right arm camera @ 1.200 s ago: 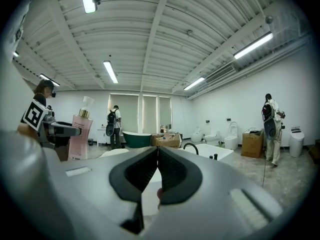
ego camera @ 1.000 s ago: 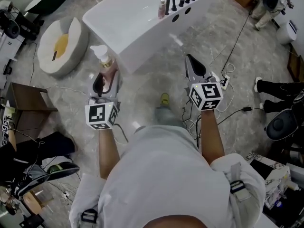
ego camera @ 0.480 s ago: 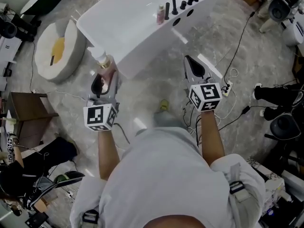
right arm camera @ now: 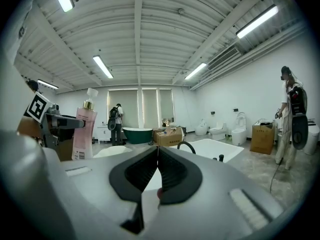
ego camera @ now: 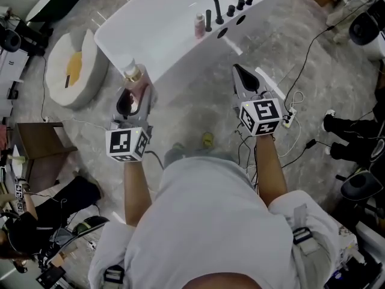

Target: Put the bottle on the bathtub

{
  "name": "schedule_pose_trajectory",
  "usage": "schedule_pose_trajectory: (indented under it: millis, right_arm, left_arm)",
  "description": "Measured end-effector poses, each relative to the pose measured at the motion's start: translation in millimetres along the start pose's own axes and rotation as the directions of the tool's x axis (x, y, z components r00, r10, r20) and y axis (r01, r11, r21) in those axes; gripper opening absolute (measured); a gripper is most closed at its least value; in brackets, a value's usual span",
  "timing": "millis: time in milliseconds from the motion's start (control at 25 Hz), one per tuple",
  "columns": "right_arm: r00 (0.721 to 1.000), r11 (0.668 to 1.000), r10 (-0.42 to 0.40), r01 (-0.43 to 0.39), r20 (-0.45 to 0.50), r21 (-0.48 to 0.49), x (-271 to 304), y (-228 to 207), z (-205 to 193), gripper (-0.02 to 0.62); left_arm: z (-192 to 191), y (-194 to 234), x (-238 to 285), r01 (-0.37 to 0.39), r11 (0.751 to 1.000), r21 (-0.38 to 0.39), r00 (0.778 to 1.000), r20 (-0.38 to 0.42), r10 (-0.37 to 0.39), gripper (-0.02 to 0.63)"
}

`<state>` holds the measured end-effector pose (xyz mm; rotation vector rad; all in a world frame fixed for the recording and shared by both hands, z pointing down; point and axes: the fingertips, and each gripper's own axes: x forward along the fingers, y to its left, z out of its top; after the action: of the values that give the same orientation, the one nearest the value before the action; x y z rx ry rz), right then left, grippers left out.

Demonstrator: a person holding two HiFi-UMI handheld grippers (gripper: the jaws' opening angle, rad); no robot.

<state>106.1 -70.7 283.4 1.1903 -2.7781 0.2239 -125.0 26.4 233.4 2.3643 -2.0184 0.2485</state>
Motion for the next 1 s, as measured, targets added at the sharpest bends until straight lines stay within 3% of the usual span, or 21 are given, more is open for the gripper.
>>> schedule_pose_trajectory:
  millis: [240,520,1000]
  right_arm:
    - [0.999,1.000,-0.027,0.028,-0.022,0.010,10.5,-18.7,-1.1,0.003]
    - [0.996,0.998,-0.067,0.068,-0.066,0.011,63.2,-51.0,-11.9,0.003]
    - [0.985,0.998,-0.054,0.061,-0.161,0.035,198.9,-70.7,-64.0,0.003]
  left_arm:
    - [2.8,4.3,33.3,0.038,0.999,0.001,0.999,0.006,-0.038,0.198]
    - [-18.2,30.1,107.9,0.082,0.997,-0.013,0.997,-0.011,-0.083,0.198]
    - [-88.8,95.8,237.7,0.150,0.987,-0.052,0.984,-0.087,-0.154,0.198]
